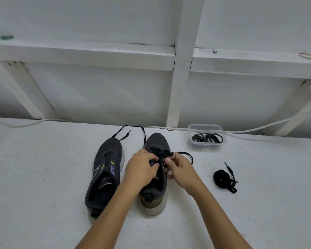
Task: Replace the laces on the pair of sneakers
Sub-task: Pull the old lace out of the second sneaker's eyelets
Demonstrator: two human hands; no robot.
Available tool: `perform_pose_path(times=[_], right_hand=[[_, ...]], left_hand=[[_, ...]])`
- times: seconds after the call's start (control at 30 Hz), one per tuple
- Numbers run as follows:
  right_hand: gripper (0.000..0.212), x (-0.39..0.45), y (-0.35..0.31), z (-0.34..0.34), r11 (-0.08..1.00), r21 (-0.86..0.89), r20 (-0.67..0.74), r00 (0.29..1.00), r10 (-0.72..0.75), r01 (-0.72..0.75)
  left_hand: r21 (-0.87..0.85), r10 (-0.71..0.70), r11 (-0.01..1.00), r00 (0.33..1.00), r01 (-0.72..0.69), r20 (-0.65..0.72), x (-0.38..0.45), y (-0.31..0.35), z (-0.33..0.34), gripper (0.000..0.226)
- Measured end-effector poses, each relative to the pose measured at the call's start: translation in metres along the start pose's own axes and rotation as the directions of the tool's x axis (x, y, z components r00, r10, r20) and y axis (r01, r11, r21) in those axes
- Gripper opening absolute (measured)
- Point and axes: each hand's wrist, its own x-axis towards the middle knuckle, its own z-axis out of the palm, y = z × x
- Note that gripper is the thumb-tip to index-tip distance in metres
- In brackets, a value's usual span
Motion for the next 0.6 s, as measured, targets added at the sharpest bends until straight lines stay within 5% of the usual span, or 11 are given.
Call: perform_pose_path(times=[0.37,0.6], right_hand=[[0.02,-0.004,0.003,0.005,0.991,-0.107,-0.026,0.996,-0.082,0.078],[0.019,-0.001,0.007,0.004,0.988,-0.137,-0.032,0.996,-0.083,0.078]], left_hand=[[0.032,0.105,0.994,0.994,-0.103,-0.04,0.001,-0.005,0.016,0.017],[0.284,0.092,0.954,0.995,-0.095,0.025,0.003,0.009,0.013,0.021]])
